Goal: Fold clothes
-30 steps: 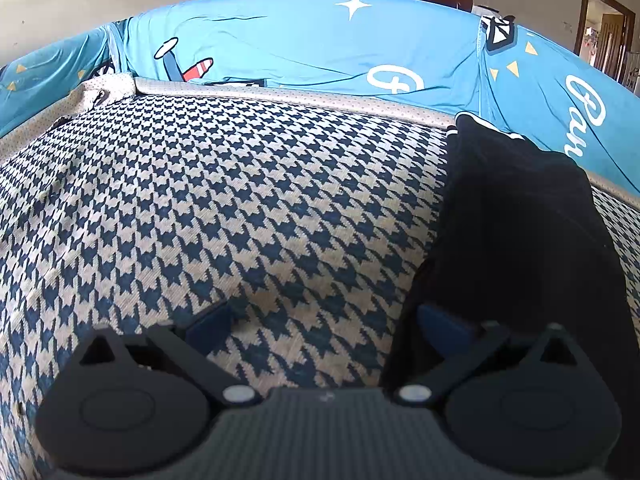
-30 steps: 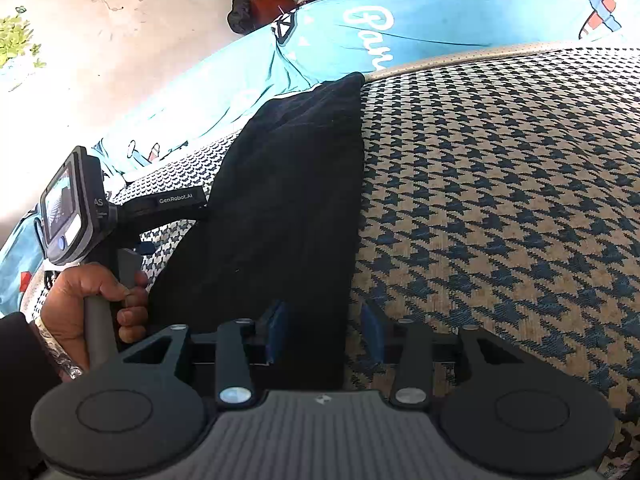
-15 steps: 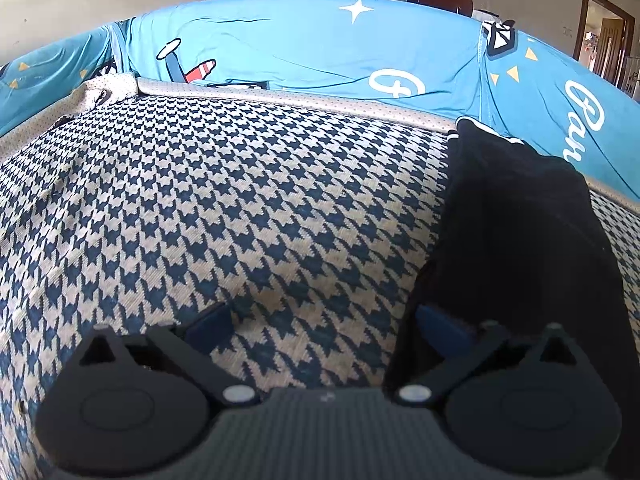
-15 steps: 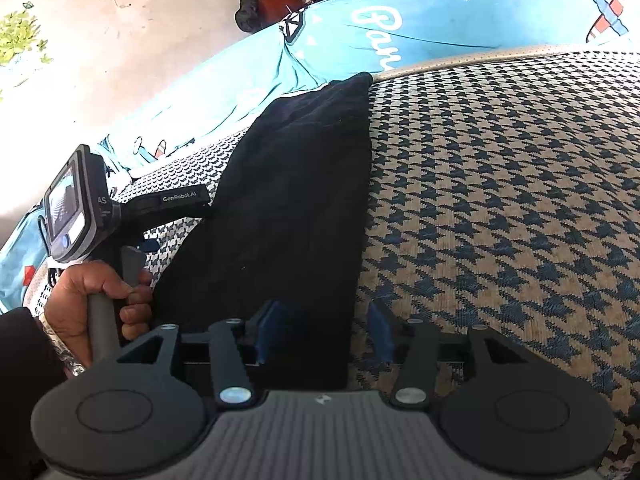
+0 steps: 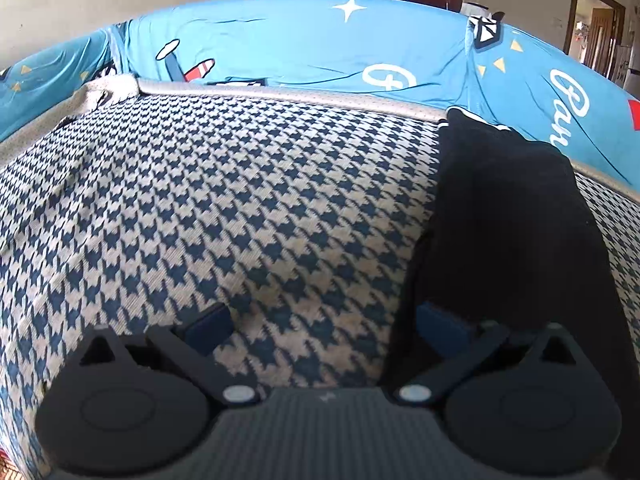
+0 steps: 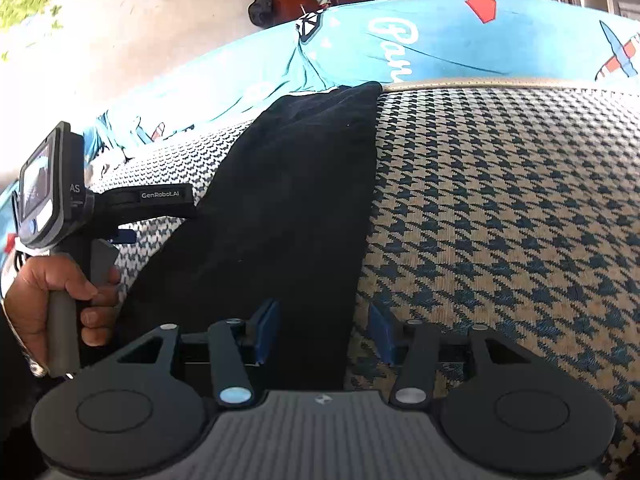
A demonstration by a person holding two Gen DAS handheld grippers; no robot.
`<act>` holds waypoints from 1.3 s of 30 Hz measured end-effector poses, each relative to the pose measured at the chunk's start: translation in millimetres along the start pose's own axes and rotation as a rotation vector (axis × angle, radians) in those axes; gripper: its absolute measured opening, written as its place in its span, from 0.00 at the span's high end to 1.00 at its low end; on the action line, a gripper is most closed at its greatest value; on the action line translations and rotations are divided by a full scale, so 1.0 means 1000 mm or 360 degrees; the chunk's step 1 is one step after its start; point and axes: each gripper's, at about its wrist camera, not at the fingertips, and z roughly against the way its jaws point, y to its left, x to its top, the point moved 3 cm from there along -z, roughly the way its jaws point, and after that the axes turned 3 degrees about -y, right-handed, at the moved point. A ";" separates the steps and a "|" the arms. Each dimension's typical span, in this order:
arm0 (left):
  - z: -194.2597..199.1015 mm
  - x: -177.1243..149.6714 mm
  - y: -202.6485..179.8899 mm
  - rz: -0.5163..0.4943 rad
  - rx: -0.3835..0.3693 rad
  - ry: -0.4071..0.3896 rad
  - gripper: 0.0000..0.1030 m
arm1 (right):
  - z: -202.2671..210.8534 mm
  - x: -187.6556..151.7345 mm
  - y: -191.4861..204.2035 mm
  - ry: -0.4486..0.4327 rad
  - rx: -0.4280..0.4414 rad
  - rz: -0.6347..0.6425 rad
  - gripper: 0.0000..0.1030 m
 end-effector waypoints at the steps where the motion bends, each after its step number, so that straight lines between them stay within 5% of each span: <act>1: 0.000 -0.001 0.002 0.0001 0.0018 0.0001 0.00 | 0.000 0.000 0.000 -0.0010 -0.0040 0.0020 0.52; 12: 0.009 -0.004 0.016 0.0007 0.0067 0.0014 0.00 | 0.005 0.001 -0.007 -0.0060 -0.0257 0.0063 0.52; 15: 0.023 -0.004 0.012 -0.0016 0.0019 -0.0022 0.00 | 0.012 0.004 -0.011 -0.0091 -0.0114 -0.0050 0.52; 22: 0.038 -0.016 -0.005 -0.0125 -0.0039 -0.0023 0.00 | 0.018 0.003 0.017 -0.0111 0.0202 0.0080 0.52; 39: 0.029 -0.024 0.011 -0.0115 0.0034 0.0060 0.00 | 0.002 -0.014 0.077 0.0117 0.0717 0.0276 0.52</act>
